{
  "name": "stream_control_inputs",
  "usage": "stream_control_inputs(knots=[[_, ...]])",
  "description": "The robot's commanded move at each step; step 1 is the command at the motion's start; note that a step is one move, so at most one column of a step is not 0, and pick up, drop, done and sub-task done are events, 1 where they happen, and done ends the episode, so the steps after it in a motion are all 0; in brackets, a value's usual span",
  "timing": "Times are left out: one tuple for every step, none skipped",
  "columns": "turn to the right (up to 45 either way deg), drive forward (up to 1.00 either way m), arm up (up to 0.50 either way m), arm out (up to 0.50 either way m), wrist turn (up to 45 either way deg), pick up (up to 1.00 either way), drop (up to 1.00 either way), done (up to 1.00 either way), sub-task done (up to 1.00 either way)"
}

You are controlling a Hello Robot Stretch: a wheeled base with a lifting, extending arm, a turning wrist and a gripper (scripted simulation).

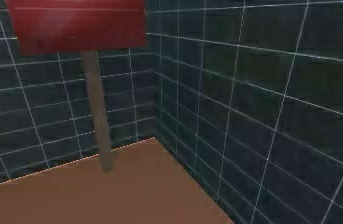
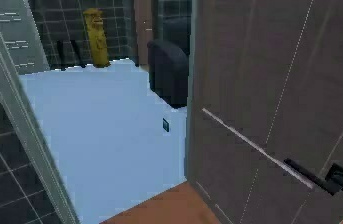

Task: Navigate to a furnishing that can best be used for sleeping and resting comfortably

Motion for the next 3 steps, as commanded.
stream_control_inputs(knots=[[45.0, 0.00, 0.00, 0.00, 0.0, 0.00, 0.00, 0.00, 0.00], [30.0, 0.00, 0.00, 0.00, 0.0, 0.00, 0.00, 0.00, 0.00], [0.0, 1.00, 0.00, 0.00, 0.0, 0.00, 0.00, 0.00, 0.00]])
